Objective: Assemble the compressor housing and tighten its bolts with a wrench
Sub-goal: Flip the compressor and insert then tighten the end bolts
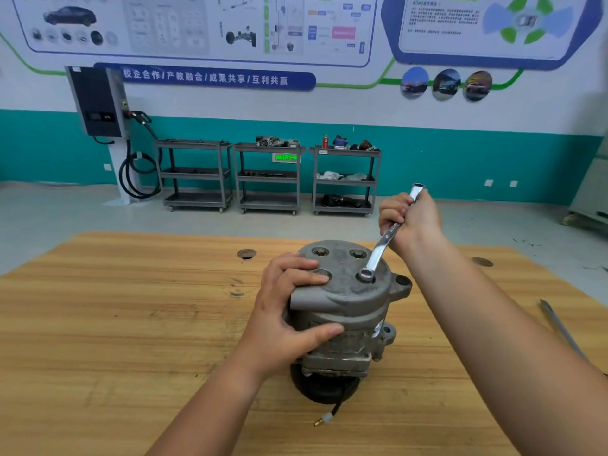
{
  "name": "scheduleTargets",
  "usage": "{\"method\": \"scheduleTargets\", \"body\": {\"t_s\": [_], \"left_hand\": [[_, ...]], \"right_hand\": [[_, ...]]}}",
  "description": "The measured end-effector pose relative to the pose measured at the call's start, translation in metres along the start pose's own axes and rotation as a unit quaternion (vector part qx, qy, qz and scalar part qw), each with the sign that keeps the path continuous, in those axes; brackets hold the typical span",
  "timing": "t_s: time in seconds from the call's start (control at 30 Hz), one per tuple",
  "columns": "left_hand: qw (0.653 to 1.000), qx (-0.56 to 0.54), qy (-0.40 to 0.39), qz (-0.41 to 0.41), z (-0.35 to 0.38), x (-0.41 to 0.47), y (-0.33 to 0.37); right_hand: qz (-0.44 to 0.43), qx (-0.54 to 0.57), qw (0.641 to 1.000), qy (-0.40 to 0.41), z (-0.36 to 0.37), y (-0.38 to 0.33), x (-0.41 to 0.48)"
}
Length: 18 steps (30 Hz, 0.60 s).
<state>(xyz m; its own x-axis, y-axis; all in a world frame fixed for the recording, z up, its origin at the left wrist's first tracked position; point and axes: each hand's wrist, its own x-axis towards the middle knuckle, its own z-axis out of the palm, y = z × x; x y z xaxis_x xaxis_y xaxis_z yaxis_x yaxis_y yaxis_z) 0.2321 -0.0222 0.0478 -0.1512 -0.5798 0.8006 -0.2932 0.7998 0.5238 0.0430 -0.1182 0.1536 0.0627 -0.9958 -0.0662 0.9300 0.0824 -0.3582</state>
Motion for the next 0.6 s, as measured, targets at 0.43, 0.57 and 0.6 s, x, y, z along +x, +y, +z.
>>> {"method": "scheduleTargets", "body": {"t_s": [0.43, 0.57, 0.6], "left_hand": [[0.992, 0.07, 0.1, 0.007, 0.023, -0.008, 0.014], [0.992, 0.078, 0.097, 0.001, 0.031, -0.002, 0.022], [0.994, 0.073, 0.084, 0.0, 0.031, 0.0, 0.022]], "right_hand": [[-0.337, 0.029, 0.94, -0.047, -0.037, -0.005, -0.07], [-0.507, -0.145, 0.839, -0.134, -0.068, 0.022, -0.108], [-0.535, -0.261, 0.785, -0.17, -0.069, 0.037, -0.115]]}}
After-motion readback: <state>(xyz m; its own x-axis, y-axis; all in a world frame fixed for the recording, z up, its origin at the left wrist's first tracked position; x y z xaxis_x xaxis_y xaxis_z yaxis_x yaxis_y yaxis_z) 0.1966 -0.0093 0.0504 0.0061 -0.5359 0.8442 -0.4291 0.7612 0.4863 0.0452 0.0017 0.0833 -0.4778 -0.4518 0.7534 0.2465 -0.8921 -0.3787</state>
